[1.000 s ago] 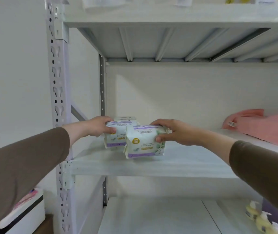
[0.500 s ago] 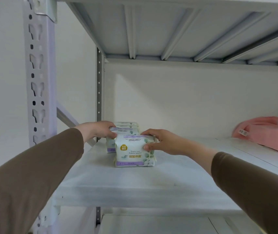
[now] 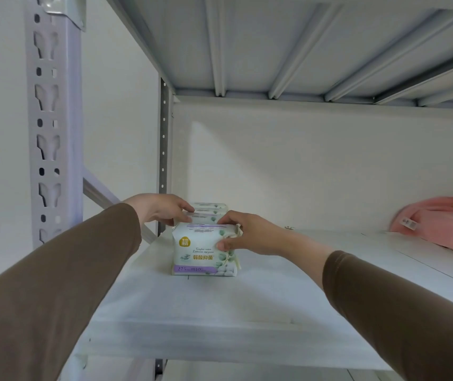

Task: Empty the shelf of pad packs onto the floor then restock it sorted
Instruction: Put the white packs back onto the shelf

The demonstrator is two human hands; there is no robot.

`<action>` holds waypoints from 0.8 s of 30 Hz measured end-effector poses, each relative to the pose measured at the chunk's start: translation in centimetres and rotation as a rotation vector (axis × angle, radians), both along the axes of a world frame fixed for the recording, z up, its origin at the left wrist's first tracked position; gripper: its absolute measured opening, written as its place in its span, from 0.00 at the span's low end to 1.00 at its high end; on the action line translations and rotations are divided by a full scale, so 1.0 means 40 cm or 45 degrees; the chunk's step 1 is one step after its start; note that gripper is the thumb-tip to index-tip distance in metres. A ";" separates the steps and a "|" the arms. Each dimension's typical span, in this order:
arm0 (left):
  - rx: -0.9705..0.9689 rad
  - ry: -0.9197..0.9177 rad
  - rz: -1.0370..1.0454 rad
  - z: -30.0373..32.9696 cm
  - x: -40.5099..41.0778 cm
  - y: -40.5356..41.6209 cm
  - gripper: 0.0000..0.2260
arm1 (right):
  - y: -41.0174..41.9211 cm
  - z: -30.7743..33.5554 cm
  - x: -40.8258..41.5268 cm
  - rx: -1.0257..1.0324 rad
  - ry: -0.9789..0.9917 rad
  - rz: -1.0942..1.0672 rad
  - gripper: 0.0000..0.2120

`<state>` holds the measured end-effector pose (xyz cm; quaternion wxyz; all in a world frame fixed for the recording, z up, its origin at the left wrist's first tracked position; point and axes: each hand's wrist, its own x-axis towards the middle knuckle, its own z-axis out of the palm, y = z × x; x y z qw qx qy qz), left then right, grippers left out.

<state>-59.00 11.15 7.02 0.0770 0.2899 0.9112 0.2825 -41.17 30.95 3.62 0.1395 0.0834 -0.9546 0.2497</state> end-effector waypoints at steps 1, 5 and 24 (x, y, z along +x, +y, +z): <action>0.025 -0.030 0.007 -0.001 0.000 0.001 0.22 | 0.000 -0.003 -0.004 -0.021 0.008 -0.008 0.24; 0.086 -0.062 0.028 -0.007 0.006 -0.001 0.17 | -0.006 -0.016 -0.020 -0.085 0.028 -0.049 0.24; 0.094 -0.169 0.047 -0.017 0.058 -0.007 0.21 | -0.042 -0.030 -0.037 0.027 0.062 -0.136 0.30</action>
